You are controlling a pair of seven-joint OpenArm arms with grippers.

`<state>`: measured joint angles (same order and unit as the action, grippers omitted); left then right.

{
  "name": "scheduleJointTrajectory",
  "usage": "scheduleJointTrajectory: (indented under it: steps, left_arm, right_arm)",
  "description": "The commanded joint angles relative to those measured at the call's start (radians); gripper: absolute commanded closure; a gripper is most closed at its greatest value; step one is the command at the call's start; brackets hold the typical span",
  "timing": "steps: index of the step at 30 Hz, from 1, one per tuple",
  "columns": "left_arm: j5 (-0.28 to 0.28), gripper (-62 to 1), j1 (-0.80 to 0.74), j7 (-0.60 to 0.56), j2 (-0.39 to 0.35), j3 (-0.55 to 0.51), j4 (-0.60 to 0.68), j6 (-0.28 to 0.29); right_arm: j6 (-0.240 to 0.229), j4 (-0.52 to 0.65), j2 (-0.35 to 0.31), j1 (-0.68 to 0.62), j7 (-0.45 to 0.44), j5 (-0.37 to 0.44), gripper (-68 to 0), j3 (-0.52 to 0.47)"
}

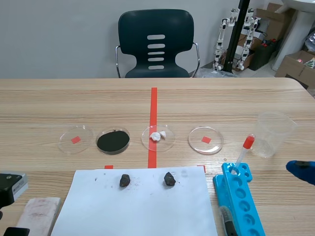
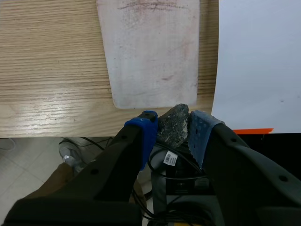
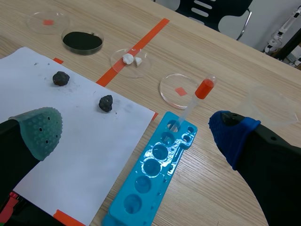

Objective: Rub the mineral on the streak plate below the first streak

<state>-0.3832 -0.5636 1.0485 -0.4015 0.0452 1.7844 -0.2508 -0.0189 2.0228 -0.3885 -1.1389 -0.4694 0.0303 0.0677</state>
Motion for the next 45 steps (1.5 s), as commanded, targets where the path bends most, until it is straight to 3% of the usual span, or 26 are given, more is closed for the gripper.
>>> scheduleJointTrajectory:
  steps: [1, 12, 28, 40, 42, 45]
  left_arm:
    - [0.002, -8.5, 0.014, 0.004, 0.005, -0.003, 0.010, 0.001]
    - [0.001, -8.5, 0.107, 0.129, 0.005, -0.003, -0.040, -0.018]
    - [-0.050, -8.5, 0.182, 0.127, 0.005, -0.002, -0.150, -0.016]
    - [-0.246, -8.5, 0.182, 0.063, 0.005, 0.000, -0.167, 0.056]
    - [-0.248, -8.5, 0.182, 0.062, 0.005, 0.000, -0.167, 0.056]
    - [-0.195, -8.5, 0.182, 0.066, 0.005, 0.000, -0.167, 0.053]
  right_arm:
    - [0.003, 0.023, -0.005, 0.009, -0.015, 0.006, -67.9, -0.001]
    - [0.003, 0.023, -0.005, 0.009, -0.014, 0.006, -67.9, -0.001]
    - [0.003, 0.023, -0.005, 0.009, -0.015, 0.006, -67.9, -0.001]
    - [0.003, 0.023, -0.005, 0.009, -0.014, 0.006, -67.9, -0.001]
    - [0.003, 0.023, -0.005, 0.009, -0.014, 0.006, -67.9, -0.001]
    - [0.003, 0.023, -0.005, 0.009, -0.014, 0.006, -67.9, -0.001]
